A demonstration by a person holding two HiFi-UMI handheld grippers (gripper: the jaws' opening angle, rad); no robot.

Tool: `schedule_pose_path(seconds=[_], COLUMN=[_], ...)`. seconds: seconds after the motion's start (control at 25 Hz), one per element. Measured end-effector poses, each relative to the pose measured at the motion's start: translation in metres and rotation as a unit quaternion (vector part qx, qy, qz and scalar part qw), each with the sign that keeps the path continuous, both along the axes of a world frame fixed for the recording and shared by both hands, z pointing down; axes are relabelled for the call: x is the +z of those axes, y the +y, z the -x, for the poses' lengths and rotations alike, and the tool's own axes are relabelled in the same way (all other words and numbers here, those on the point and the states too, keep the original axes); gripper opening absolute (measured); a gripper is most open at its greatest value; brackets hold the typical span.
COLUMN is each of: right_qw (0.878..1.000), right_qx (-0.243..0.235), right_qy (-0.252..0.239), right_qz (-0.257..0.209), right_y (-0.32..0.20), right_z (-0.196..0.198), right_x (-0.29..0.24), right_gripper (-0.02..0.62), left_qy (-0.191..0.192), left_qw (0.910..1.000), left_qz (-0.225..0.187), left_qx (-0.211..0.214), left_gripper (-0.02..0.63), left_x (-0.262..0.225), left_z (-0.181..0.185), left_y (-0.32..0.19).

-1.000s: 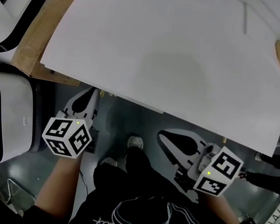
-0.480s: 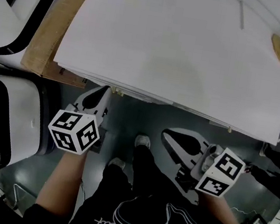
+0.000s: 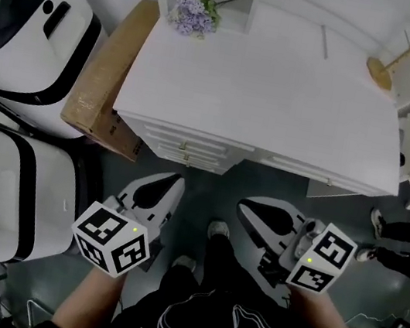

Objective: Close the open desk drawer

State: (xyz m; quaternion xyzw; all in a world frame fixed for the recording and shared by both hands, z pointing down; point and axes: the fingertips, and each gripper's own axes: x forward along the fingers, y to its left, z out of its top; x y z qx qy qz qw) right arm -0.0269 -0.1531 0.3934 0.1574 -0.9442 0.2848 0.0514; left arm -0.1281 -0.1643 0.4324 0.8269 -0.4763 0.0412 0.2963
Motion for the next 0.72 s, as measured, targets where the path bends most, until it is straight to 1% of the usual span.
schedule_pose_path(seconds=[0.12, 0.2, 0.4, 0.56, 0.72], right_qw=[1.0, 0.999, 0.994, 0.991, 0.988], right_qx=[0.008, 0.015, 0.028, 0.034, 0.034], right_qy=[-0.011, -0.021, -0.043, -0.05, -0.052], right_qz=[-0.028, -0.046, -0.097, -0.12, -0.141], right_y=[0.027, 0.042, 0.077, 0.106, 0.123], right_z=[0.005, 0.01, 0.02, 0.026, 0.032], right_x=[-0.029, -0.049, -0.096, -0.12, -0.136], right_gripper=[0.006, 0.006, 0.006, 0.006, 0.005], left_qy=[0.024, 0.035, 0.037, 0.044, 0.043], left_qw=[0.9992, 0.9975, 0.9893, 0.9838, 0.9797], left_qz=[-0.024, -0.05, -0.118, -0.144, -0.164], left_qx=[0.022, 0.035, 0.077, 0.097, 0.107], left_gripper=[0.005, 0.005, 0.005, 0.005, 0.005], left_x=[-0.042, -0.071, -0.136, -0.163, -0.179], left_z=[-0.007, -0.009, -0.014, -0.016, -0.015], left_y=[0.034, 0.052, 0.094, 0.127, 0.145])
